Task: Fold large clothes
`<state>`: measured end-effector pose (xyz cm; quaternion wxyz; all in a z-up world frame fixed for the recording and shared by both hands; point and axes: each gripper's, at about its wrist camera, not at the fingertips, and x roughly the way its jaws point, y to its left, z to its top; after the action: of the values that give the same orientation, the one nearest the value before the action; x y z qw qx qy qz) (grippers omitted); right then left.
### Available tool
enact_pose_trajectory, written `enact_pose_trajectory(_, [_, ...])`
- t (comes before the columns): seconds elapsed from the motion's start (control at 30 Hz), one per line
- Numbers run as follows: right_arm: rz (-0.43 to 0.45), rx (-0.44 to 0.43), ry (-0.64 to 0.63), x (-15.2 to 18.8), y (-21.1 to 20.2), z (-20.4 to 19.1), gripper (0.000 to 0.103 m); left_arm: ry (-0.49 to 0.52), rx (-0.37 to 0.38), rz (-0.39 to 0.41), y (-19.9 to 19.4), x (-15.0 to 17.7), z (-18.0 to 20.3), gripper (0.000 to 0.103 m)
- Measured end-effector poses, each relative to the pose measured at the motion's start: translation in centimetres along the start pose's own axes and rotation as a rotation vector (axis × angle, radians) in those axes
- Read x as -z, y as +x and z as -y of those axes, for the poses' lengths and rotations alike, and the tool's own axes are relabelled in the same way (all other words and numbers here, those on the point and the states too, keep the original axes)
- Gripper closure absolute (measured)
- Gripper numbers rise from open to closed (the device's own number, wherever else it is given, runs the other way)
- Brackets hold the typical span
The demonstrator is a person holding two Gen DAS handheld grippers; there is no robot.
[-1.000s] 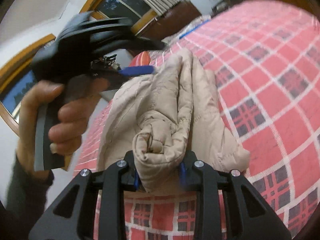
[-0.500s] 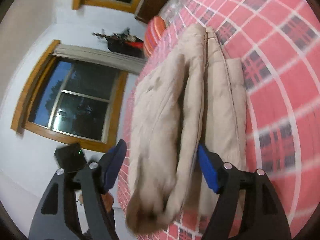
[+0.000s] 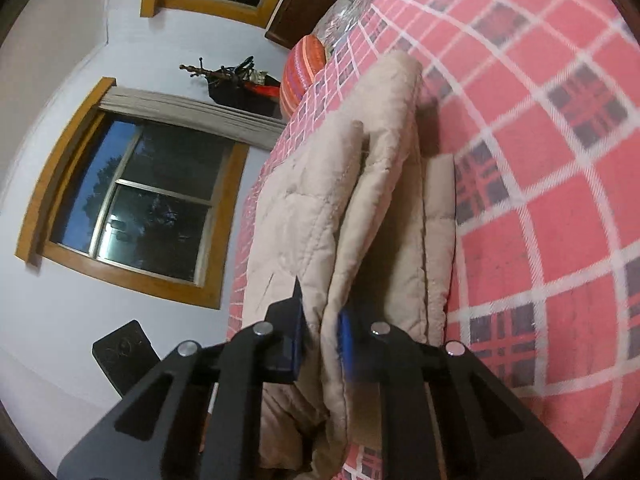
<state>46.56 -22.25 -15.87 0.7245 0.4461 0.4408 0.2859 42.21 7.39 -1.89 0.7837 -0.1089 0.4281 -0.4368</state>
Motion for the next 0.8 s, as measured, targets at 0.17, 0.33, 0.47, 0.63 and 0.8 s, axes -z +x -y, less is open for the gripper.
enact_pose_trajectory(0.17, [0.018, -0.033, 0.024, -0.6, 0.8, 1.6, 0.086, 0.005, -0.031, -0.039, 1.9, -0.1, 0.0, 0.036])
enact_pose_trajectory(0.33, [0.080, 0.049, -0.001, 0.9, -2.3, 2.7, 0.063, -0.059, -0.071, -0.104, 4.2, 0.8, -1.6, 0.036])
enact_pose_trajectory(0.47, [0.221, 0.245, -0.316, 4.2, -6.7, -5.7, 0.060, -0.048, -0.021, -0.045, 2.1, -0.2, -0.8, 0.035])
enact_pose_trajectory(0.63, [0.116, 0.371, -0.631, 9.9, -3.6, -11.5, 0.076, -0.043, -0.024, -0.028, 2.1, -0.3, -0.8, 0.033])
enact_pose_trajectory(0.8, [0.032, 0.560, -0.637, 11.2, -0.7, -6.0, 0.103, -0.048, -0.035, -0.102, 5.2, 2.2, -1.8, 0.033])
